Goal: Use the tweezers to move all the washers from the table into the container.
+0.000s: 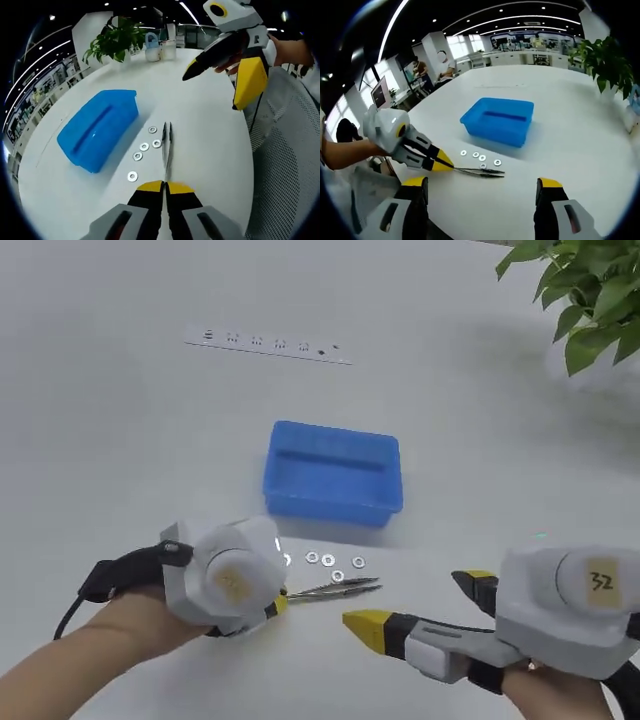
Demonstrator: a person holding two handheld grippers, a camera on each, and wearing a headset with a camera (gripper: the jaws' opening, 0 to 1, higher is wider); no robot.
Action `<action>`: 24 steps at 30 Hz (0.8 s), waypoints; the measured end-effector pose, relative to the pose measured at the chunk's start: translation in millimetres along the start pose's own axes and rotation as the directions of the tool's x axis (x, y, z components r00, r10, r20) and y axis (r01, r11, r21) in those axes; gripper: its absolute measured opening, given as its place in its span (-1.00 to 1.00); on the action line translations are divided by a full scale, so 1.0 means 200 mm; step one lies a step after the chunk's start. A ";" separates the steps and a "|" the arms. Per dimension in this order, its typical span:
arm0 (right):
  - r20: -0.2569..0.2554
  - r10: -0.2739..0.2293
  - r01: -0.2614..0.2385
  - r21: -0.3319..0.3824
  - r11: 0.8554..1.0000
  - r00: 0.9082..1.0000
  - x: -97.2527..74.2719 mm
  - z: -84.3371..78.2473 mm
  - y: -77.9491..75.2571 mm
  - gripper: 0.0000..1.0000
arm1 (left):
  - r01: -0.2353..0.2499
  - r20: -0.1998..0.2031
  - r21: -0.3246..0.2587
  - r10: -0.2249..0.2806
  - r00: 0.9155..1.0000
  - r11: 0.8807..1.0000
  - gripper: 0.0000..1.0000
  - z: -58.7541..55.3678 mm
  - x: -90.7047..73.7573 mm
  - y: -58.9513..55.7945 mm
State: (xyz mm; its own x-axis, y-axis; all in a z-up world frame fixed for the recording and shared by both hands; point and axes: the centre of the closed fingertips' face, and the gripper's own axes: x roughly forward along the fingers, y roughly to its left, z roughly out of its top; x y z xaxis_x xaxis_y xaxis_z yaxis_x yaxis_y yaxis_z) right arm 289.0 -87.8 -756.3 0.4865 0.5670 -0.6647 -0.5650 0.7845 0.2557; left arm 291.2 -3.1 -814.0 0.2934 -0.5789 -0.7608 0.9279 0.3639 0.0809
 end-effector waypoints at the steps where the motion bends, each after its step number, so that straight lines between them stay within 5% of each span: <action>1: -0.008 0.012 -0.012 -0.021 1.000 1.000 0.01 0.00 0.02 0.73 | -0.004 0.010 0.018 0.004 1.000 1.000 -1.00 0.01 -0.01 0.00; 6: -0.016 0.062 -0.064 -0.120 0.991 0.998 0.05 0.01 0.09 0.47 | -0.016 0.044 0.023 0.015 0.999 1.000 -1.00 0.08 -0.09 -0.02; 9: -0.050 0.081 -0.089 -0.198 0.976 0.995 0.10 0.00 0.12 0.15 | -0.026 0.068 0.038 0.024 0.997 0.999 -1.00 0.15 -0.16 -0.03; 11: -0.088 0.085 -0.107 -0.292 0.950 0.992 0.13 -0.02 0.14 -0.18 | -0.037 0.083 0.041 0.033 0.996 0.998 -1.00 0.18 -0.19 -0.03; 14: -0.100 0.066 -0.101 -0.397 0.912 0.993 0.19 -0.03 0.16 -0.39 | -0.042 0.122 0.057 0.034 0.992 0.997 -1.00 0.26 -0.25 -0.05; 16: -0.068 0.063 -0.087 -0.450 0.889 0.996 0.23 0.00 0.18 -0.56 | -0.037 0.137 0.070 0.027 0.990 0.997 -1.00 0.30 -0.27 -0.06; 19: -0.102 0.083 -0.121 -0.463 0.878 0.991 0.26 -0.02 0.21 -0.64 | -0.041 0.148 0.094 0.026 0.989 0.995 -1.00 0.34 -0.29 -0.06; 24: -0.078 0.089 -0.116 -0.503 0.856 0.993 0.28 0.04 0.24 -0.76 | -0.034 0.156 0.105 0.017 0.988 0.994 -1.00 0.38 -0.30 -0.07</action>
State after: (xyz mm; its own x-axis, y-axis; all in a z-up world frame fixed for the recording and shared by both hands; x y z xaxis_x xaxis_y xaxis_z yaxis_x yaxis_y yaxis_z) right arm 294.1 -15.8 -775.5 0.3809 0.6131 -0.6921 -0.8756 0.4798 -0.0568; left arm 278.5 -28.6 -720.2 0.3417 -0.6789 -0.6499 0.9364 0.3048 0.1740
